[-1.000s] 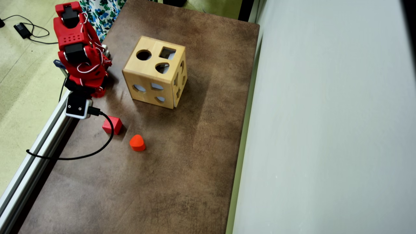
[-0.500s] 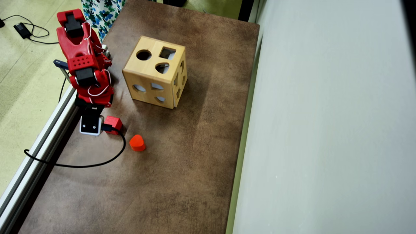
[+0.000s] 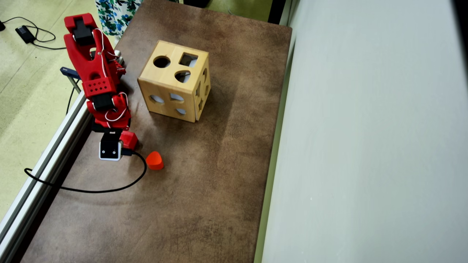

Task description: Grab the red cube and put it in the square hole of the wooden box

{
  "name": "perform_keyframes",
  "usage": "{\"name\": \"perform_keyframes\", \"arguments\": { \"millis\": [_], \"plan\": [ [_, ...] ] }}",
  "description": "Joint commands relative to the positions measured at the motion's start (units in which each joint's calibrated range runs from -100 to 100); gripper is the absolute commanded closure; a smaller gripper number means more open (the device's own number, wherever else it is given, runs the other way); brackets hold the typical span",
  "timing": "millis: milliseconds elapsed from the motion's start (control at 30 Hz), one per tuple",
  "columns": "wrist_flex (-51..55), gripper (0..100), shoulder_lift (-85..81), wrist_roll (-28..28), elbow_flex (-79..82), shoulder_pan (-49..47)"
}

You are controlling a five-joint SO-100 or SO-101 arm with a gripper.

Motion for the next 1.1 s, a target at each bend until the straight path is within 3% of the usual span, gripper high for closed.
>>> {"name": "perform_keyframes", "arguments": {
  "millis": [0, 167, 267, 667, 1067],
  "plan": [
    [-0.5, 90, -2.1, 0.1, -0.6, 0.1],
    [-0.5, 74, -2.0, 0.1, -0.6, 1.6],
    [-0.5, 69, -1.9, 0.2, -0.5, 3.5],
    [-7.9, 69, -0.9, 0.2, 0.1, 4.4],
    [-8.1, 69, 5.5, 0.2, 0.1, 4.1]
  ]
}}
